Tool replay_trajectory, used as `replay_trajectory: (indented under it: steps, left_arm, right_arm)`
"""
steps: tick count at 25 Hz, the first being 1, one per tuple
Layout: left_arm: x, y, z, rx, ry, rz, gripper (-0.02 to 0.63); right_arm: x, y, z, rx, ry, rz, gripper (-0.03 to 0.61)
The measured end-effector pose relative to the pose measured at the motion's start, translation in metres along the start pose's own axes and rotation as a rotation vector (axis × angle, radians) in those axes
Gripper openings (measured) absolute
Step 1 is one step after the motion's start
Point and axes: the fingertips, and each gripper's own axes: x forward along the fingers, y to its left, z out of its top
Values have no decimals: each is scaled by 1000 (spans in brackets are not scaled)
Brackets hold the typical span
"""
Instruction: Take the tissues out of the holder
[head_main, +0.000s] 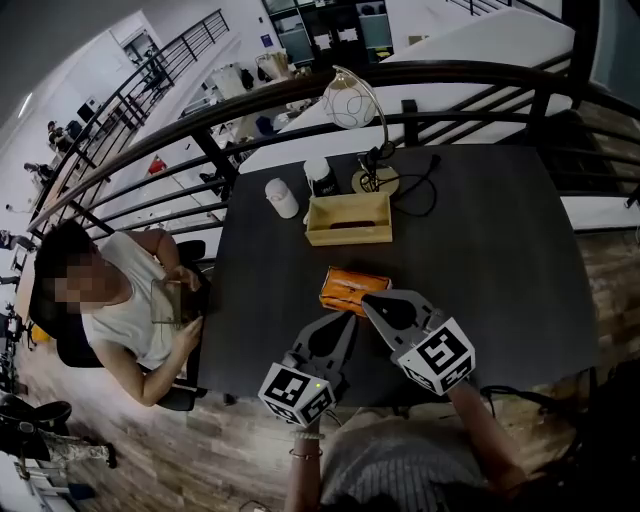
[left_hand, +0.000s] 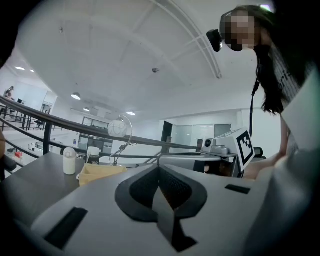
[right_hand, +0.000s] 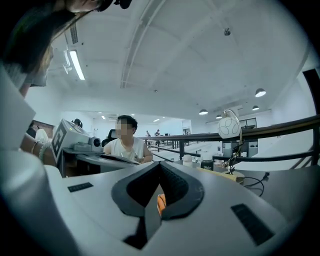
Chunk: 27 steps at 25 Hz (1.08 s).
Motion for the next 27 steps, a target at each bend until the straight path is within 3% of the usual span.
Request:
replay_trajectory:
  steps: [7,27]
  left_arm:
    - [3,0,13,46,-30,6,8]
    - [4,4,17,79,-32,13,8]
  right_arm:
    - [0,-1,13,-23,-49,-15,12]
    - [1,-8,19,-44,-90,-28,12]
